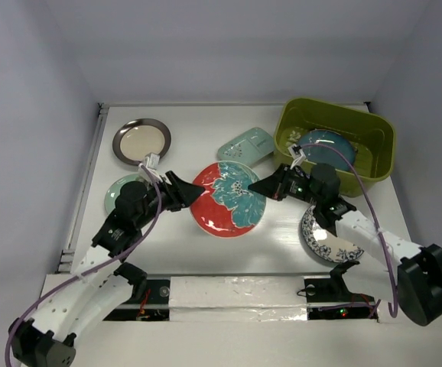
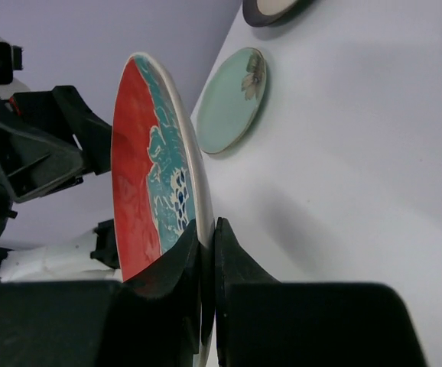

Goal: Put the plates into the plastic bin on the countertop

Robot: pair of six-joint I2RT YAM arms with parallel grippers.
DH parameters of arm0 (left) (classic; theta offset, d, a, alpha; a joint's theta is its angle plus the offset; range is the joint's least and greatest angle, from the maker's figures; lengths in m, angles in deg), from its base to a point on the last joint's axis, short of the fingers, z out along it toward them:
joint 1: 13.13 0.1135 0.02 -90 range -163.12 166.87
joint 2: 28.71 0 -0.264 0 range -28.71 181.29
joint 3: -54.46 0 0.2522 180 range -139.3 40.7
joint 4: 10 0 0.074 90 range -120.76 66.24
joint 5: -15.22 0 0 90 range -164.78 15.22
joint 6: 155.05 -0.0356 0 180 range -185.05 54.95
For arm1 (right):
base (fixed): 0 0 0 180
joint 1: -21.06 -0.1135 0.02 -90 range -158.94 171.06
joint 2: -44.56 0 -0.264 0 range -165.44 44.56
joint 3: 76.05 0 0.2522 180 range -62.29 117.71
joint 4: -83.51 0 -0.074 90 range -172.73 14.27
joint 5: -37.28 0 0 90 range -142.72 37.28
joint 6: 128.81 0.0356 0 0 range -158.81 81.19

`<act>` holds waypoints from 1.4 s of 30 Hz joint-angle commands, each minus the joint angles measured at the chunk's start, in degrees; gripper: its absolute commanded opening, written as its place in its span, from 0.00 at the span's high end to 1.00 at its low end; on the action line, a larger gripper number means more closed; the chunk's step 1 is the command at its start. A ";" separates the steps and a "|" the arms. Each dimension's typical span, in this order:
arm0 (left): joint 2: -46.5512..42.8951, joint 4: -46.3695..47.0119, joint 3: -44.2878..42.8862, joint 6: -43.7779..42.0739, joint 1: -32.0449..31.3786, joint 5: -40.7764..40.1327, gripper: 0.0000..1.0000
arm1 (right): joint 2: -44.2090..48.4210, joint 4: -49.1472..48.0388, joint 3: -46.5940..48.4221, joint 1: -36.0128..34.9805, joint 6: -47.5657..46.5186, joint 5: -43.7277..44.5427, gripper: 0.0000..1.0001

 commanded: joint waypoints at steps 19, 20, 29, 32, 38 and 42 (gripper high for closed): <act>-16.97 -19.31 -17.82 -24.22 -0.73 -20.06 0.21 | 2.84 27.38 30.84 38.36 -2.77 19.35 1.00; -17.23 -19.75 -17.56 -24.66 -0.73 -20.32 0.20 | 1.87 27.38 31.29 39.52 -2.77 19.70 1.00; -19.87 -18.35 -13.69 -25.72 -0.73 -20.41 0.20 | -11.40 27.30 34.81 44.80 -1.54 21.64 1.00; -20.13 -17.30 -12.37 -25.11 -0.73 -19.37 0.20 | -15.18 27.91 35.60 44.80 -1.72 22.69 1.00; -19.78 -16.42 -11.05 -24.14 -1.26 -17.78 0.20 | -18.70 26.77 33.67 44.80 -2.42 21.82 1.00; -17.86 -15.01 -10.35 -23.26 -1.79 -15.41 0.20 | -19.49 29.22 33.40 44.80 -4.52 22.34 1.00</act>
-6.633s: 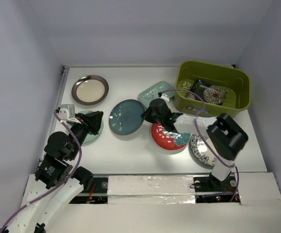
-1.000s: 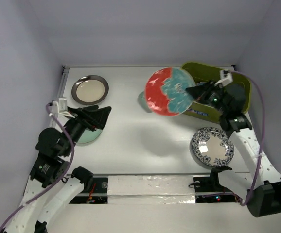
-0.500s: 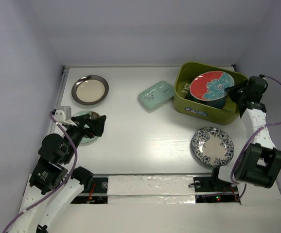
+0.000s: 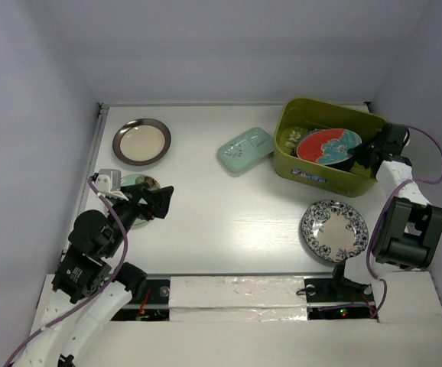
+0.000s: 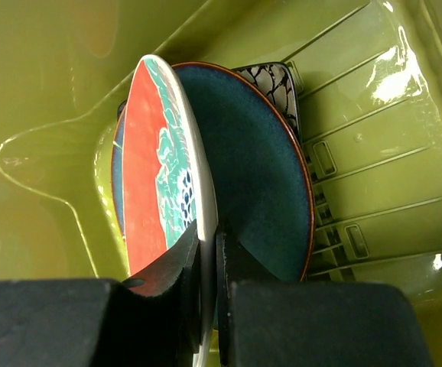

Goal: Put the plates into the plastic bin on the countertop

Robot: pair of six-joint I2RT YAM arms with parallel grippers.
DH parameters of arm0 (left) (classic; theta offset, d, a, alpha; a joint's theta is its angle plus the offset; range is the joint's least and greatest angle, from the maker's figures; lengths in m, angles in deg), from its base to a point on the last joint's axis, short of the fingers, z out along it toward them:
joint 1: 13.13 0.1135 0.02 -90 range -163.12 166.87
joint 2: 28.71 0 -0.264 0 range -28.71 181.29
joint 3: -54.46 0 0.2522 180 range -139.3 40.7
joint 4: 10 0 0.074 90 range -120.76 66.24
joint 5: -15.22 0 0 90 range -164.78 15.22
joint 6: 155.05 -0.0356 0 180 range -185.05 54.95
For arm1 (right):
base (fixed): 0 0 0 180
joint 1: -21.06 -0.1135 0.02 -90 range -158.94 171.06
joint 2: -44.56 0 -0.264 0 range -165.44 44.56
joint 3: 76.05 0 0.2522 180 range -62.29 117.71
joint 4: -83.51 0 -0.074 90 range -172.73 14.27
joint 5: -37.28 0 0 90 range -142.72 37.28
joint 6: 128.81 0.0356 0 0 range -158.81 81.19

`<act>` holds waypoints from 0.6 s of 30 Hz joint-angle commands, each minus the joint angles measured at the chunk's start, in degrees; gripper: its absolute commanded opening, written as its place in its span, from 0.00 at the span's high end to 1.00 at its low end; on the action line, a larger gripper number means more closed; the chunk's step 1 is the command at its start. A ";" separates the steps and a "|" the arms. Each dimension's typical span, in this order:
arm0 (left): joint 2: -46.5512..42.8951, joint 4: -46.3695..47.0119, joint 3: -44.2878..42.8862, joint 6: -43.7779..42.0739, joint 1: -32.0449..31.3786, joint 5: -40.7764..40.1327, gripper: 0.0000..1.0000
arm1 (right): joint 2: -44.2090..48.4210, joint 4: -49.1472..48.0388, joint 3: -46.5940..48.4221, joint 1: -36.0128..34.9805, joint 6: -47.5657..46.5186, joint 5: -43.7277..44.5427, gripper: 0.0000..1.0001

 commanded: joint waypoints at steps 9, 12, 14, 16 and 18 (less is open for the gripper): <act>12.76 9.25 2.53 6.43 -0.37 13.89 0.24 | 2.67 -2.16 2.22 0.09 -5.15 3.46 0.37; 15.48 13.55 6.21 10.12 -1.06 18.02 0.27 | 3.64 -0.92 2.22 0.09 -6.82 5.57 0.20; 17.15 16.53 7.63 11.63 -3.34 17.95 0.30 | 5.21 -0.39 2.22 0.09 -7.69 7.16 0.12; 19.79 18.65 9.12 13.30 -8.24 15.41 0.33 | 6.53 -0.04 2.40 0.09 -8.40 10.05 0.06; 23.81 21.29 9.65 14.09 -11.86 12.15 0.35 | 7.59 1.88 3.45 0.09 -9.89 11.89 0.03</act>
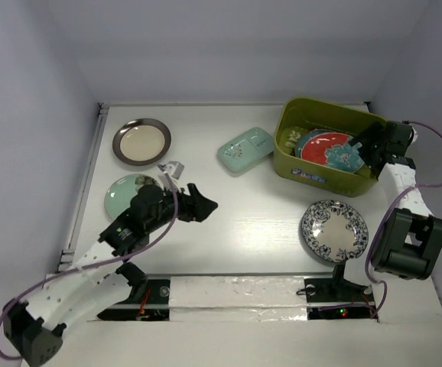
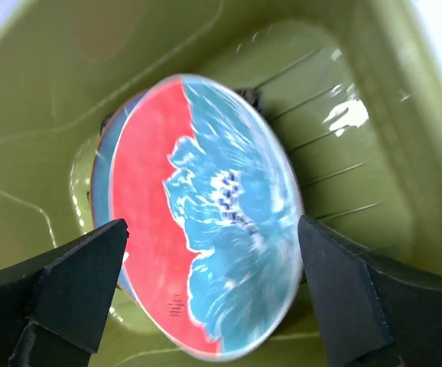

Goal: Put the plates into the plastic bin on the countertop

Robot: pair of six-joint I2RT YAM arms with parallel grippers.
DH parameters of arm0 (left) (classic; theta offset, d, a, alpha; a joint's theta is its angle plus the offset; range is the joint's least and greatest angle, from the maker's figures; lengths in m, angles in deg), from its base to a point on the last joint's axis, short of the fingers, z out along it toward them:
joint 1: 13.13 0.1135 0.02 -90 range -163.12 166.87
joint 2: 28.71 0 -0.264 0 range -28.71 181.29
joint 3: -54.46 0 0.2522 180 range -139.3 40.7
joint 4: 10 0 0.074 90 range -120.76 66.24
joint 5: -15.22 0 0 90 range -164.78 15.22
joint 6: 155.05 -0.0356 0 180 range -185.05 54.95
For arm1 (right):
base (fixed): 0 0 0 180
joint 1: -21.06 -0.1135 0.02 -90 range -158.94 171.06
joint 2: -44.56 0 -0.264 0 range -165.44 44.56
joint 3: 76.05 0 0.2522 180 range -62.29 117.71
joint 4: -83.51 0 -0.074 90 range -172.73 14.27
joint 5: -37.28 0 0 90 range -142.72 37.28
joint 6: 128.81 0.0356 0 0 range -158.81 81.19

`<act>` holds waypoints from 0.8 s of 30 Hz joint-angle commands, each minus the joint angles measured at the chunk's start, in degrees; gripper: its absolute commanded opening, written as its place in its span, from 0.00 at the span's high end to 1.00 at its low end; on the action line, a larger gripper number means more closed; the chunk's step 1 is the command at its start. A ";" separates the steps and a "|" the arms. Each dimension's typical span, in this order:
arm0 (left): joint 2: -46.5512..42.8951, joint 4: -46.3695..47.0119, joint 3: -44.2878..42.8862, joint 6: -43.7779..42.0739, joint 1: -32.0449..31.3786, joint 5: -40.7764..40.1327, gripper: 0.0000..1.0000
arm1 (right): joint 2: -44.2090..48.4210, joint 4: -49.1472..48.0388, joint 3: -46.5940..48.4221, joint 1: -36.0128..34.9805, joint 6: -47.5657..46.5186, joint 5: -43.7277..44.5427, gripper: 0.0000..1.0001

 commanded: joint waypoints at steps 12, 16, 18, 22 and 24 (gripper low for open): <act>31.12 18.09 -6.39 3.98 -23.00 -13.97 0.70 | 10.61 -1.57 3.20 -1.58 -3.98 7.88 0.38; 40.37 21.69 -12.02 3.54 -26.88 -13.37 1.00 | 19.83 -4.57 0.56 -5.79 -1.52 0.94 1.00; 45.27 24.32 -13.69 3.72 -27.59 -12.05 1.00 | 25.20 -5.62 -0.76 -8.34 -0.81 -0.90 1.00; 53.46 26.09 -20.01 4.68 -28.81 -7.83 0.82 | 32.84 -6.24 -6.45 -13.00 0.33 -5.12 0.98; 57.76 27.23 -22.04 5.03 -28.82 -6.07 0.72 | 36.88 -7.03 -8.84 -14.24 1.12 -7.75 0.96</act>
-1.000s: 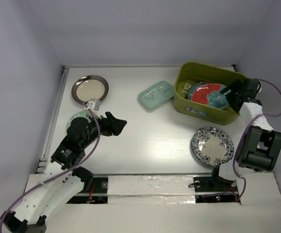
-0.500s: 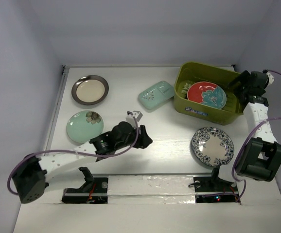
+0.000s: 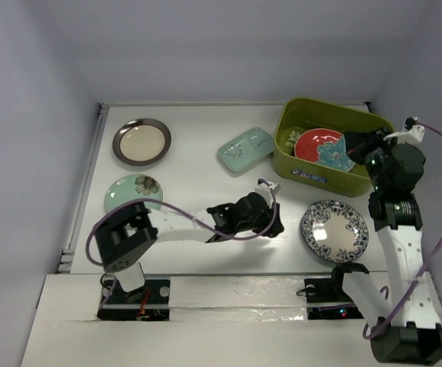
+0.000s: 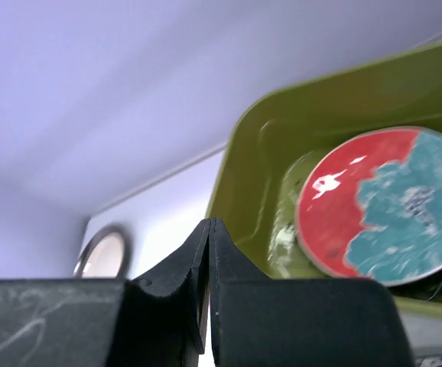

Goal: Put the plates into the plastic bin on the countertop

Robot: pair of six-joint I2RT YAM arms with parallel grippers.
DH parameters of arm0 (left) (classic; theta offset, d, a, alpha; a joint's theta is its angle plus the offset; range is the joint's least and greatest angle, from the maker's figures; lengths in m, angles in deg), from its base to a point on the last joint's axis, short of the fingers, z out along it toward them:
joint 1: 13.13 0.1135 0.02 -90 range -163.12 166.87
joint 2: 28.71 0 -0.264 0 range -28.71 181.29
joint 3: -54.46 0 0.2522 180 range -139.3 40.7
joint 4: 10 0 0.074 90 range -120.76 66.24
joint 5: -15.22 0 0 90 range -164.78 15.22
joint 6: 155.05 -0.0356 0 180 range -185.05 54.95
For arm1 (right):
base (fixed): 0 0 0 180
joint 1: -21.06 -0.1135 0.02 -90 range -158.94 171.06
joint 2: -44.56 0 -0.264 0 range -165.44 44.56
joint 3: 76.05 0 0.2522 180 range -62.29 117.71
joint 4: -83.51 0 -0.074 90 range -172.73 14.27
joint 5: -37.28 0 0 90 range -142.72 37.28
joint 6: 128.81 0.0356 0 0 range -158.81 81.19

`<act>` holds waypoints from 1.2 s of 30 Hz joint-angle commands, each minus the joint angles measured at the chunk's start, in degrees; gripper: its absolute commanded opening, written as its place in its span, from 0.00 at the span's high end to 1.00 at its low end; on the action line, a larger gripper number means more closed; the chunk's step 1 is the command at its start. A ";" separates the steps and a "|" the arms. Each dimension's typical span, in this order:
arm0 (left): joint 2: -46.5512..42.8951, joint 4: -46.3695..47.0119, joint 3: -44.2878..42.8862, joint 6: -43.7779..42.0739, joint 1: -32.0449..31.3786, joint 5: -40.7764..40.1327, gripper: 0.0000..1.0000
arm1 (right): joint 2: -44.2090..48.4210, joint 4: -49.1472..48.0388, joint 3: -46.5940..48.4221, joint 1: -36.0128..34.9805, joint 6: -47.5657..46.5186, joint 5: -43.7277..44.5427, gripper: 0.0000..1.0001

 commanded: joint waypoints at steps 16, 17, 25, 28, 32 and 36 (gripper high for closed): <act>31.26 0.30 -28.05 1.01 -0.84 5.00 0.48 | 17.06 -0.42 -15.02 -2.36 0.85 -19.80 0.77; 31.88 0.30 -28.32 1.19 -0.84 5.00 0.49 | 17.33 -0.69 -15.38 -2.36 0.85 -19.98 0.77; 35.58 2.06 -27.80 3.21 -0.32 3.25 1.00 | 17.85 -1.39 -16.61 -2.36 1.03 -21.12 0.77; 30.15 5.13 -20.63 4.35 0.47 2.54 1.00 | 18.12 -0.95 -16.70 -2.36 0.85 -21.12 0.75; 15.22 11.02 -6.20 6.20 3.28 2.28 1.00 | 18.12 -0.60 -18.10 -2.36 -0.02 -24.44 0.38; -5.84 13.84 7.69 7.96 7.41 2.45 1.00 | 18.64 1.15 -19.16 -3.58 -2.13 -28.15 0.18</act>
